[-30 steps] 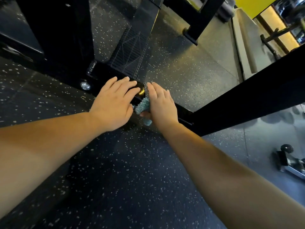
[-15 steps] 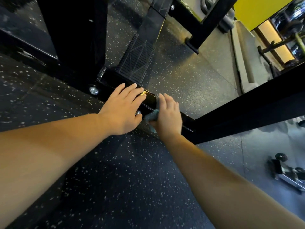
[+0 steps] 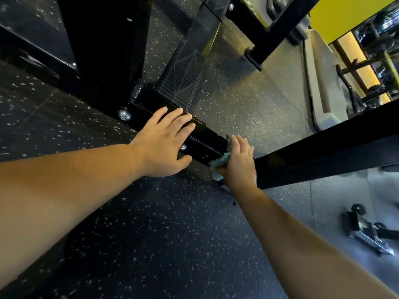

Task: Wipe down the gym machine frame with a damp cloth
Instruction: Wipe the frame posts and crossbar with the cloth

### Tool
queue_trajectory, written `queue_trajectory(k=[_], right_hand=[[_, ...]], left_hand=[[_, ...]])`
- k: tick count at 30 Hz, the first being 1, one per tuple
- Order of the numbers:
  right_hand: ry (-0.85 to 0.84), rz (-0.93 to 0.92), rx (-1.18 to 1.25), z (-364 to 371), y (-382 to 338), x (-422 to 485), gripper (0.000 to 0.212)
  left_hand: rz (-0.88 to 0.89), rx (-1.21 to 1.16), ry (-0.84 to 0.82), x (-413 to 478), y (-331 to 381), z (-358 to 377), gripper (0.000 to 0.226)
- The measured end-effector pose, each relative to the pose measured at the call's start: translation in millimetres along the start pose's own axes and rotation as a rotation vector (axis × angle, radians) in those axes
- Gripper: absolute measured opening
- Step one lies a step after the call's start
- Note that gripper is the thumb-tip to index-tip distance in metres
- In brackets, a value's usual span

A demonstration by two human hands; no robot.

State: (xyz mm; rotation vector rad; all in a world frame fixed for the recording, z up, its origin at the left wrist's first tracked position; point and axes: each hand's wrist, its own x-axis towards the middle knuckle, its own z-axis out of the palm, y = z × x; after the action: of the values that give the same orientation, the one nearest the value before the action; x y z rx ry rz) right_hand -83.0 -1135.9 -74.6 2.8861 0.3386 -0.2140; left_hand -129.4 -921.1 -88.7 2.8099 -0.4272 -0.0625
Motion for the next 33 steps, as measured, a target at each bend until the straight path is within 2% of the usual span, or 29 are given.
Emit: queue_trajectory(k=[4, 7, 11, 14, 19, 24, 29, 33], right_hand=[[0.083, -0.155, 0.038, -9, -51, 22, 0.092], [0.061, -0.232, 0.024, -11, -37, 19, 0.094], [-0.04, -0.113, 0.039, -11, 5, 1, 0.098], [-0.093, -0.068, -0.036, -17, -6, 10, 0.103], [-0.022, -0.152, 0.052, -18, -45, 24, 0.101], [0.045, -0.1, -0.012, -5, -11, 5, 0.1], [-0.07, 0.02, -0.002, -9, 10, -1, 0.106], [-0.229, -0.072, 0.125, -25, -8, 15, 0.128]], left_hand=[[-0.008, 0.017, -0.005, 1, 0, -1, 0.074], [0.004, 0.013, -0.015, 1, -3, -2, 0.071], [0.023, 0.009, -0.041, 1, -5, -1, 0.071], [0.015, 0.008, -0.063, 2, -3, -1, 0.073], [0.0, 0.029, -0.063, 2, -2, -3, 0.072], [0.024, -0.011, -0.108, 3, -5, -6, 0.069], [0.04, 0.03, -0.115, 2, -9, -5, 0.071], [0.036, 0.051, -0.125, 3, -7, -5, 0.072]])
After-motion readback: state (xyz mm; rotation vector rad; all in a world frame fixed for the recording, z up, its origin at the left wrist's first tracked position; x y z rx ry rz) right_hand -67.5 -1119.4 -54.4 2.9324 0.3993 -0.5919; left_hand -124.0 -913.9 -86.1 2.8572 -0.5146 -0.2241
